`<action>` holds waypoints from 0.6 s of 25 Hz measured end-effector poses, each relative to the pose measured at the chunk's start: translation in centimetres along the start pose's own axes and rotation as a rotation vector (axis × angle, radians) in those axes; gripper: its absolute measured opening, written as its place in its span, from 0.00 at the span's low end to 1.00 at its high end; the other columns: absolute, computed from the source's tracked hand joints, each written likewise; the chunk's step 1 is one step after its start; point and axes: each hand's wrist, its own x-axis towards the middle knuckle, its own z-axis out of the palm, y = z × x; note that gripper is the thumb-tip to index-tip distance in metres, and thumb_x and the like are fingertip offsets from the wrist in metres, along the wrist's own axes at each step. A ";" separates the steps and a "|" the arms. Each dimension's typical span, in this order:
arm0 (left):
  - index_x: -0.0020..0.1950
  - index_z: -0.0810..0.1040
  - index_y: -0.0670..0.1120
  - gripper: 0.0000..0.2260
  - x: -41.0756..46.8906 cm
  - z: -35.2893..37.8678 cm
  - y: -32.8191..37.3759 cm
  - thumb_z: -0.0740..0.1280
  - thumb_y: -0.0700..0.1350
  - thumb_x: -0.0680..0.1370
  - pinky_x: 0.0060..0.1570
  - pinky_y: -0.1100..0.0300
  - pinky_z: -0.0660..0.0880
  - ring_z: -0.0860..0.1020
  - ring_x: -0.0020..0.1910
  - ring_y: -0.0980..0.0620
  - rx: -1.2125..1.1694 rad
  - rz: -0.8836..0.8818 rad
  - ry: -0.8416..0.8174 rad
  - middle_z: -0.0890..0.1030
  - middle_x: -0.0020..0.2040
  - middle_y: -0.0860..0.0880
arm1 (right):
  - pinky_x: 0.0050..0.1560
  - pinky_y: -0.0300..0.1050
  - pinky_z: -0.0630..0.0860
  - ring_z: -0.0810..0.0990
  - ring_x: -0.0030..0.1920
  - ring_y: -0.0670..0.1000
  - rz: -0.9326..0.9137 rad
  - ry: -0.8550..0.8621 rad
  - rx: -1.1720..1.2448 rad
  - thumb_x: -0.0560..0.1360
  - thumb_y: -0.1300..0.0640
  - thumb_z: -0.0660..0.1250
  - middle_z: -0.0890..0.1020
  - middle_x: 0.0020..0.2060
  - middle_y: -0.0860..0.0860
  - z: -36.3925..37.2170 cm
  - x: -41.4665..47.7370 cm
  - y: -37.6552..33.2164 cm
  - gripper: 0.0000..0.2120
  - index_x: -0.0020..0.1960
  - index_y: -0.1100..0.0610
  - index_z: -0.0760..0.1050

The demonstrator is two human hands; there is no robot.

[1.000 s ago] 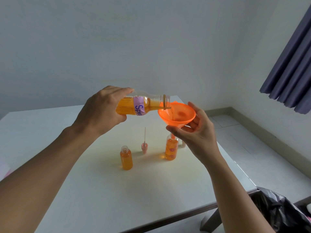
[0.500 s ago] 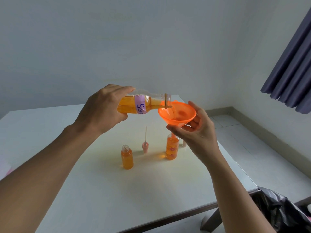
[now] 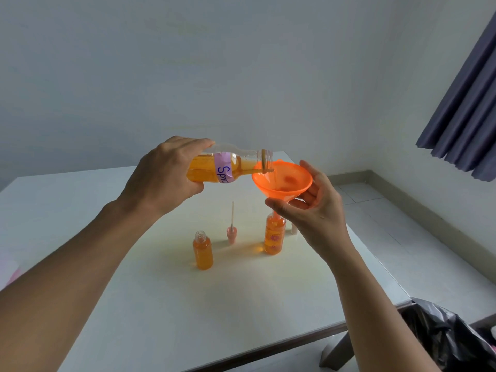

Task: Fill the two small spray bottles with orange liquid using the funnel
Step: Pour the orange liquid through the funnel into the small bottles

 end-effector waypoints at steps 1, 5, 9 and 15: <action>0.71 0.74 0.47 0.35 0.0 0.0 0.1 0.79 0.38 0.64 0.50 0.45 0.78 0.79 0.56 0.40 -0.001 -0.004 -0.001 0.80 0.62 0.42 | 0.56 0.54 0.84 0.85 0.57 0.49 0.000 -0.001 -0.002 0.61 0.55 0.85 0.80 0.63 0.48 0.0 0.0 0.0 0.47 0.75 0.46 0.66; 0.71 0.73 0.49 0.36 0.1 0.1 0.3 0.80 0.39 0.64 0.51 0.46 0.78 0.78 0.57 0.41 -0.073 -0.083 -0.017 0.79 0.63 0.44 | 0.57 0.53 0.84 0.84 0.57 0.49 -0.009 0.007 -0.010 0.62 0.55 0.85 0.79 0.64 0.48 -0.1 -0.1 -0.1 0.47 0.75 0.45 0.66; 0.69 0.74 0.51 0.36 -0.1 0.4 0.6 0.81 0.42 0.63 0.48 0.49 0.79 0.77 0.55 0.46 -0.199 -0.176 -0.037 0.80 0.60 0.48 | 0.57 0.53 0.84 0.83 0.60 0.51 -0.014 0.006 -0.025 0.62 0.53 0.85 0.78 0.65 0.49 0.0 -0.1 -0.2 0.48 0.75 0.45 0.66; 0.66 0.76 0.52 0.33 -0.6 0.3 0.8 0.82 0.44 0.63 0.44 0.56 0.79 0.78 0.51 0.49 -0.303 -0.243 -0.009 0.80 0.57 0.51 | 0.56 0.44 0.83 0.84 0.57 0.45 -0.021 0.006 -0.017 0.62 0.54 0.85 0.79 0.63 0.46 -0.1 -0.1 -0.7 0.47 0.75 0.45 0.66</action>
